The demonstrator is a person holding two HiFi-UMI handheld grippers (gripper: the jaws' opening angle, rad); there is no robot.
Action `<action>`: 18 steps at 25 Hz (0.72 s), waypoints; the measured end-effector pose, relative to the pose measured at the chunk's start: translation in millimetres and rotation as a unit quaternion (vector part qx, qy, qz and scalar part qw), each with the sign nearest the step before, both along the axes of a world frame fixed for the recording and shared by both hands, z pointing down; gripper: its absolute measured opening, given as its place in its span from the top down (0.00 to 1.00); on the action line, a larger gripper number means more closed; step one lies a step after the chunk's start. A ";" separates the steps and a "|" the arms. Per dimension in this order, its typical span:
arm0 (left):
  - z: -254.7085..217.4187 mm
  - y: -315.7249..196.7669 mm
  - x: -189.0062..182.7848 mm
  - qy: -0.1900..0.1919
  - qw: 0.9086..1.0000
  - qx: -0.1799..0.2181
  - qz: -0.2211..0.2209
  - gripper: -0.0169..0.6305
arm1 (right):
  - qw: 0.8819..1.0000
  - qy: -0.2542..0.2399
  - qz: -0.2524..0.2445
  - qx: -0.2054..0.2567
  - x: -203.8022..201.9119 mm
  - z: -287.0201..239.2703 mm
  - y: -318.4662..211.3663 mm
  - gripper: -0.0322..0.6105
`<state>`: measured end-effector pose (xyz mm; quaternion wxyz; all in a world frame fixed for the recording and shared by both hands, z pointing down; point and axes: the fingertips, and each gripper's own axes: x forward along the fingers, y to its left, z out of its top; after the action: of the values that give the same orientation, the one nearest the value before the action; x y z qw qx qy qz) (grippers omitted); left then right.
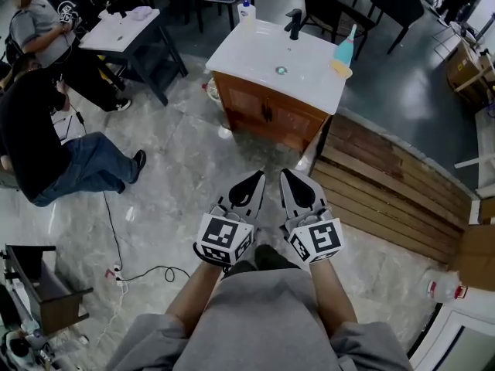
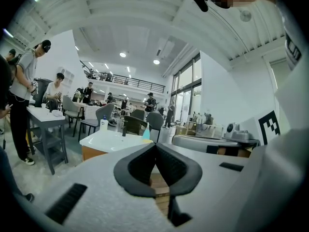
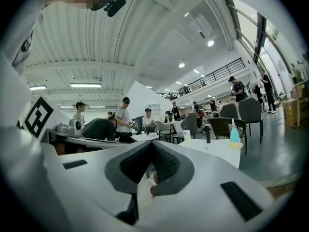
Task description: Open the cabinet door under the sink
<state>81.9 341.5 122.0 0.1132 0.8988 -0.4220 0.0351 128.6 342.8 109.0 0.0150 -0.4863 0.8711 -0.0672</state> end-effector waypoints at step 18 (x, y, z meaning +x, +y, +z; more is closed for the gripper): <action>12.8 -73.2 -1.4 -0.016 1.000 -0.010 0.002 0.96 | 1.000 -0.014 0.006 -0.024 -2.2 20.4 -72.6 0.94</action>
<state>80.5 268.2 134.9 0.1155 0.8979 -0.4213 0.0538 126.4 270.2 129.5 0.0157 -0.4910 0.8659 -0.0947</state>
